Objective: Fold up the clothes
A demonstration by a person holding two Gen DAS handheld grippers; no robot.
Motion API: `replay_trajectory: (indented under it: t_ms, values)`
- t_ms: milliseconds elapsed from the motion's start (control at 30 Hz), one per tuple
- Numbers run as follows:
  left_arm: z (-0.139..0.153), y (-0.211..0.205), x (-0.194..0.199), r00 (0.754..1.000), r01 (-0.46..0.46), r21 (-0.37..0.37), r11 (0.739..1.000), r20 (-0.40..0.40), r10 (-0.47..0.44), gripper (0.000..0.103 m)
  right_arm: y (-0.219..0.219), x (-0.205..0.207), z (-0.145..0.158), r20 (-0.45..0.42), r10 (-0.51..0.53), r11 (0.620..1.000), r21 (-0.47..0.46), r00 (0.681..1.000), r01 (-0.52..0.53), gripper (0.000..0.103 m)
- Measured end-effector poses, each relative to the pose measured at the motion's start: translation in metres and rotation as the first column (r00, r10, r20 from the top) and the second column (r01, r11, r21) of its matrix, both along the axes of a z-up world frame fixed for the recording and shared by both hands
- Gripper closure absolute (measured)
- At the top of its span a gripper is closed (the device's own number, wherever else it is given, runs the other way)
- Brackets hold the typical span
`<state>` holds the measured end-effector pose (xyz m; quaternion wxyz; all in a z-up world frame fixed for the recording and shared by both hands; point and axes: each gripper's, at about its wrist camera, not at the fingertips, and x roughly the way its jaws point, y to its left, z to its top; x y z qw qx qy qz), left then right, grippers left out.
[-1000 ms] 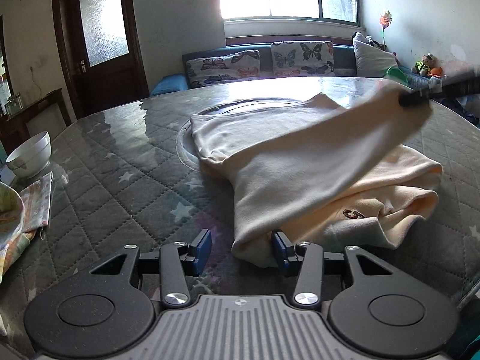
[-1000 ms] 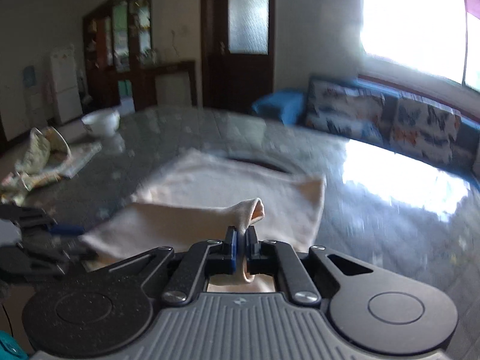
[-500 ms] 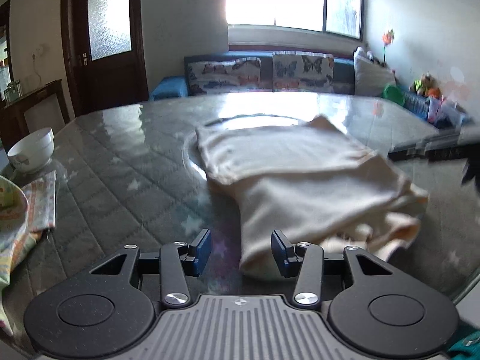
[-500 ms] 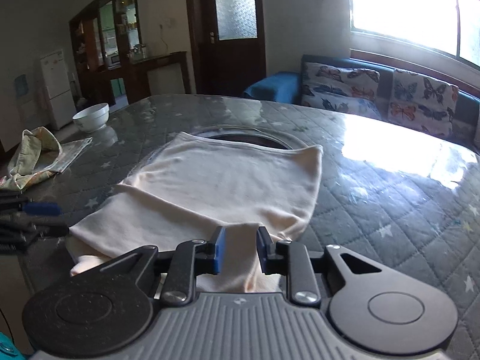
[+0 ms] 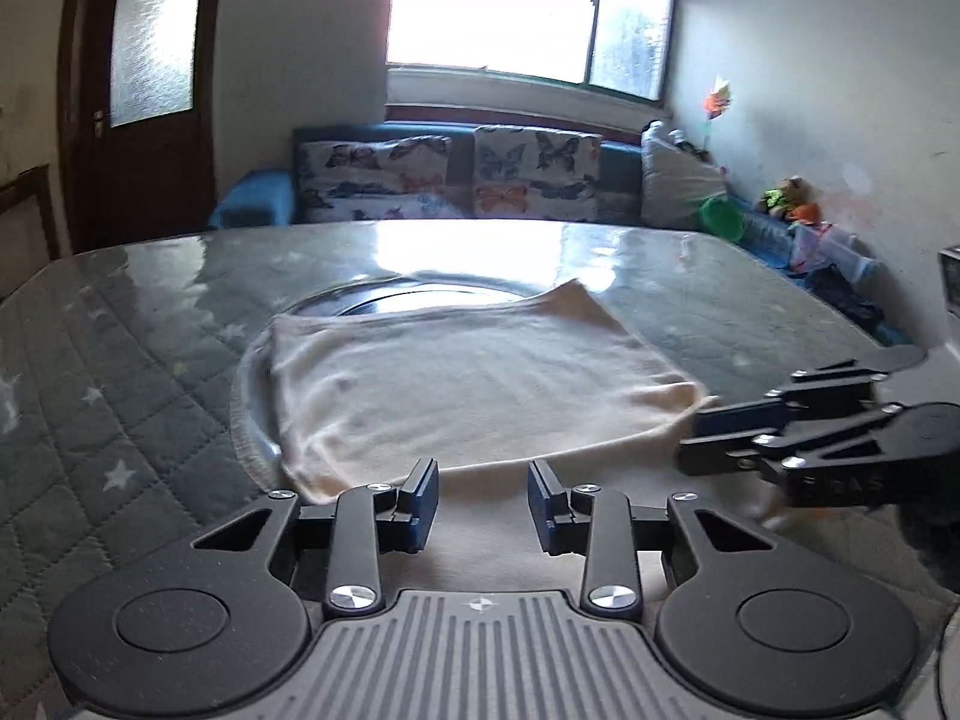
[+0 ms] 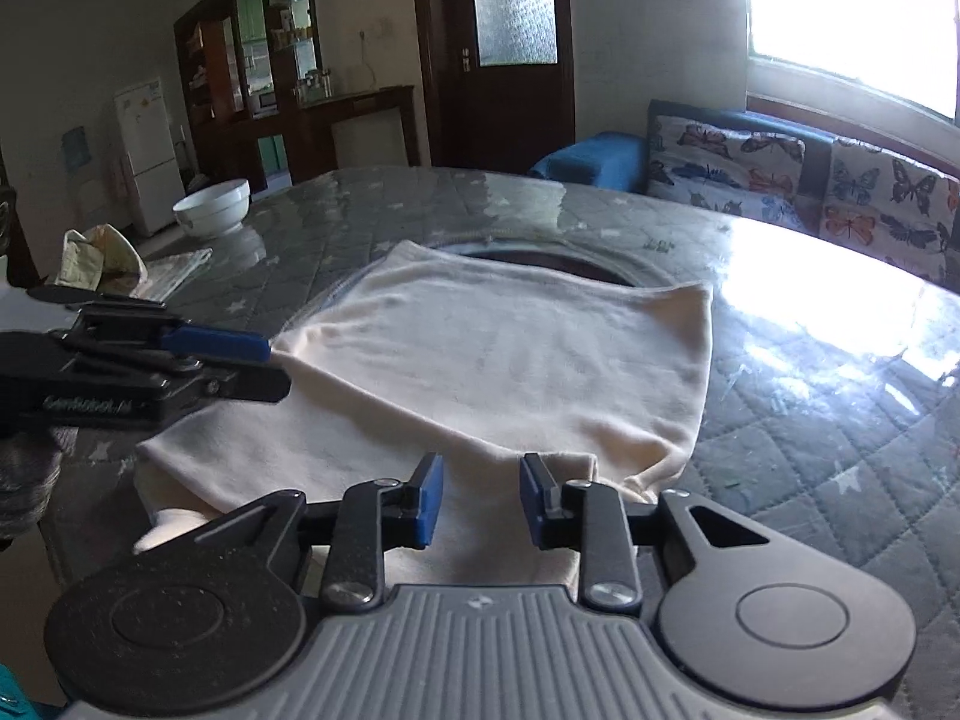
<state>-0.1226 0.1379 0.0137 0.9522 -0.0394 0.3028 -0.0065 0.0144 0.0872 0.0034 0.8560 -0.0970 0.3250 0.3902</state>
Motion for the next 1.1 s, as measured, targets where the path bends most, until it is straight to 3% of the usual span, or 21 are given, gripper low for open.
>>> replay_trajectory:
  t_ms: [200,467,667,833,1100]
  values:
    - [-0.024,0.024,-0.009,0.998,-0.047,0.021,0.999,-0.042,0.047,0.067,-0.002,0.004,-0.010,-0.029,-0.003,1.000,-0.006,1.000,0.003,0.075]
    - [-0.003,0.020,-0.013,1.000,-0.030,0.021,0.999,0.010,0.030,0.068,0.002,0.004,0.000,0.000,0.007,1.000,0.008,1.000,-0.007,0.072]
    - [-0.016,0.015,0.002,1.000,-0.013,0.074,0.997,-0.027,0.015,0.066,0.002,0.018,-0.010,-0.043,-0.025,1.000,0.007,0.999,0.026,0.072]
    - [-0.011,0.013,-0.002,1.000,-0.004,0.082,0.997,-0.015,0.006,0.066,-0.002,0.009,0.002,-0.009,-0.014,1.000,0.019,1.000,0.014,0.072]
    - [-0.012,0.010,-0.003,1.000,0.000,0.109,0.994,-0.027,0.003,0.066,-0.011,0.001,-0.001,-0.025,-0.024,1.000,0.002,0.999,0.024,0.071]
